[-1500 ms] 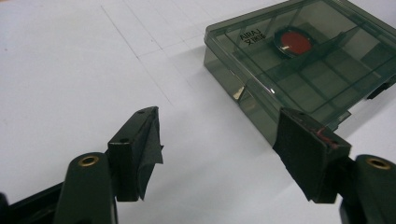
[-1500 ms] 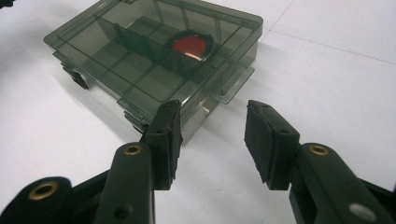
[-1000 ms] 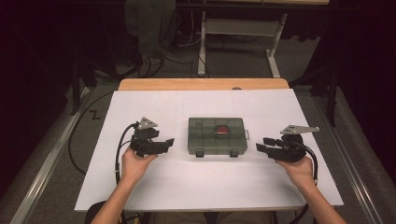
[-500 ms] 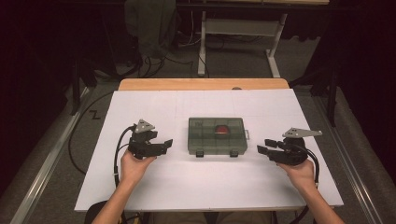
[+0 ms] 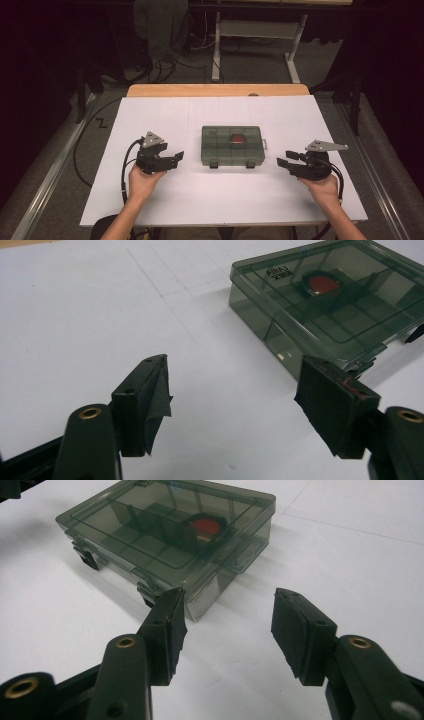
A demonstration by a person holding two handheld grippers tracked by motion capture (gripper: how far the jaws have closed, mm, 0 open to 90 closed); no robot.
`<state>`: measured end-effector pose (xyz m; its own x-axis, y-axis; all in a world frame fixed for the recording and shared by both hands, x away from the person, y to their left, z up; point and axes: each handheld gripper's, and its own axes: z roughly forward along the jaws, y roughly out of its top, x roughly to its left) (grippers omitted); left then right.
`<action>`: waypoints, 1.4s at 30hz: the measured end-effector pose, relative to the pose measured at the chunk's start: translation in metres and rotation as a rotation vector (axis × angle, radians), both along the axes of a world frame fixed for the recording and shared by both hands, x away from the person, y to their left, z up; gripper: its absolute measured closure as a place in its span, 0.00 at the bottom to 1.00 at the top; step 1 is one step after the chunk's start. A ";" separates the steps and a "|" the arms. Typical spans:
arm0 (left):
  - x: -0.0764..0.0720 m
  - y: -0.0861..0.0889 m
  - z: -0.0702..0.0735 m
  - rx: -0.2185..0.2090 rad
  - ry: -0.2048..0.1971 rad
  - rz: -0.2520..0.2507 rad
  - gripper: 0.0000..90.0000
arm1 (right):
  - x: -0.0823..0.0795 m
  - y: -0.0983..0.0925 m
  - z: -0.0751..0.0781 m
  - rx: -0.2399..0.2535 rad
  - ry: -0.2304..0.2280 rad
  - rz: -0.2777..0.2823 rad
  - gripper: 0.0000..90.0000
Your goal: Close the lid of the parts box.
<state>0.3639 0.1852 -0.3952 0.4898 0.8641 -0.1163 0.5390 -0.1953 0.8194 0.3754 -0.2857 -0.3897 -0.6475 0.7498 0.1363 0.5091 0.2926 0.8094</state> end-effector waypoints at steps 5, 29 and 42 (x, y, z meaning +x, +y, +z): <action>-0.003 0.001 -0.002 0.002 -0.009 0.001 0.33 | -0.003 -0.001 -0.001 0.007 -0.021 -0.002 0.53; -0.012 0.011 -0.012 -0.004 -0.051 0.054 0.33 | -0.017 -0.015 -0.013 0.050 -0.070 -0.036 0.48; -0.017 0.017 -0.014 -0.004 -0.056 0.092 0.33 | -0.023 -0.025 -0.023 0.061 -0.092 -0.067 0.47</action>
